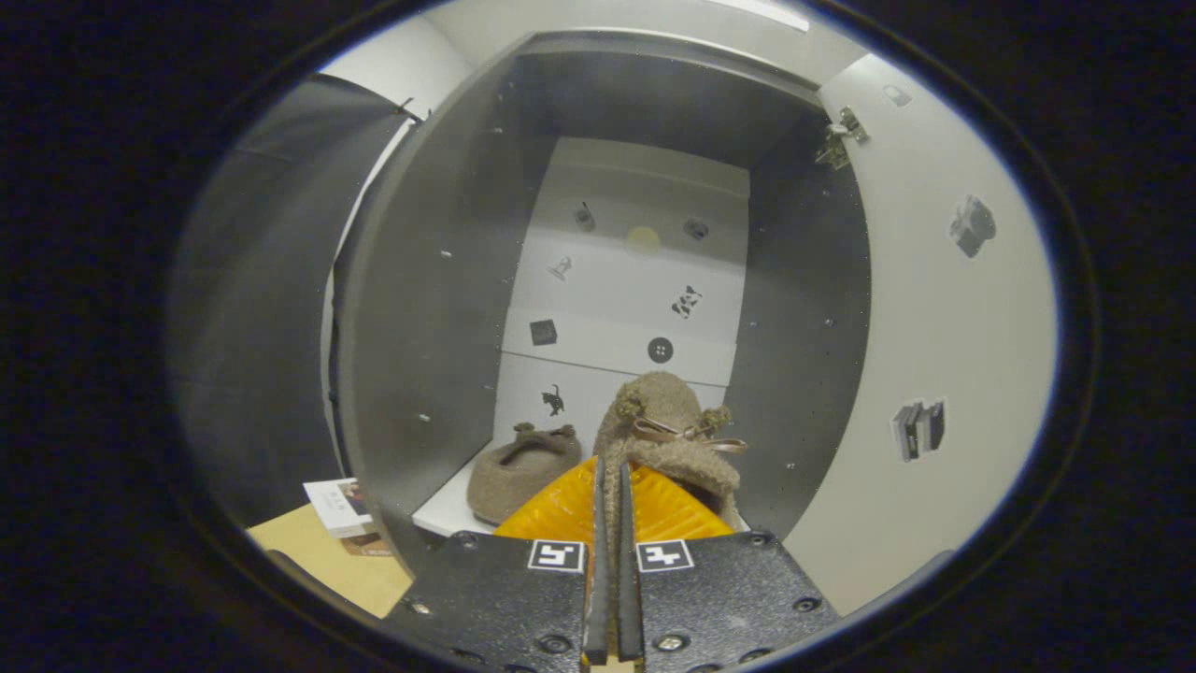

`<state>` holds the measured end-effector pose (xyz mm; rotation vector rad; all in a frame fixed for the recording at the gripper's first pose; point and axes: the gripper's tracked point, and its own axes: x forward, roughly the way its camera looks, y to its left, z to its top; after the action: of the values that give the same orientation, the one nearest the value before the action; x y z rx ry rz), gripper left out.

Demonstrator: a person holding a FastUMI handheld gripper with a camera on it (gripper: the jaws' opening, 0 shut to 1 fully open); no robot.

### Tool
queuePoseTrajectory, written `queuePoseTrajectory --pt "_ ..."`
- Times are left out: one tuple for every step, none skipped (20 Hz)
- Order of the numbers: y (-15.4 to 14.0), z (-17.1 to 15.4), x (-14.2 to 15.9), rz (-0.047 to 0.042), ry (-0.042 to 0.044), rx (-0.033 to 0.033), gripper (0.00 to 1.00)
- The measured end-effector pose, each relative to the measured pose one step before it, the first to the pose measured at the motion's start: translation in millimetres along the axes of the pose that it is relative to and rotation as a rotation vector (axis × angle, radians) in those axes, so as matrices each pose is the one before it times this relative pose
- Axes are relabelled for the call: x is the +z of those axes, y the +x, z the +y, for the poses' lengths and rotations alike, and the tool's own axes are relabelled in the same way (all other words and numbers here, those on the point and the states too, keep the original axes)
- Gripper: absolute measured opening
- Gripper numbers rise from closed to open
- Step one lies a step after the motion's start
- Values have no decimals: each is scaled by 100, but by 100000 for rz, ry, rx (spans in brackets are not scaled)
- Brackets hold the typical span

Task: Open the shoe cabinet door, grab the shoes and put them into the shoe cabinet, then close the shoe cabinet door.

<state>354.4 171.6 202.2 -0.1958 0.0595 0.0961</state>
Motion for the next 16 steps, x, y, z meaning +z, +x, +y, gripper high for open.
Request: queuePoseTrajectory --pt "1509 -514 -191 1655 241 -913 7" --pt "1411 -396 -458 1658 737 70 7" --pt "1385 41 -388 1955 1402 1600 7" --pt "903 -193 -494 2111 1525 1114 7" --pt "395 -85 -224 1639 482 1891 7" --pt "301 -75 -227 1516 -1314 1928 7" --pt "-185 -227 7 264 -1967 1439 7" --pt "-238 -101 -32 -648 -1446 610 9" --pt "289 -199 -49 -41 675 -839 9" --pt "100 195 -306 408 1085 -623 9" --pt "-55 119 -87 197 60 -209 9" --pt "224 -11 2 -381 -311 76 9" --pt "-151 98 -48 -98 -461 368 9" --pt "251 26 -95 -210 457 574 10" --pt "35 52 -1 6 764 502 11" --pt "-78 28 100 -366 170 370 12"
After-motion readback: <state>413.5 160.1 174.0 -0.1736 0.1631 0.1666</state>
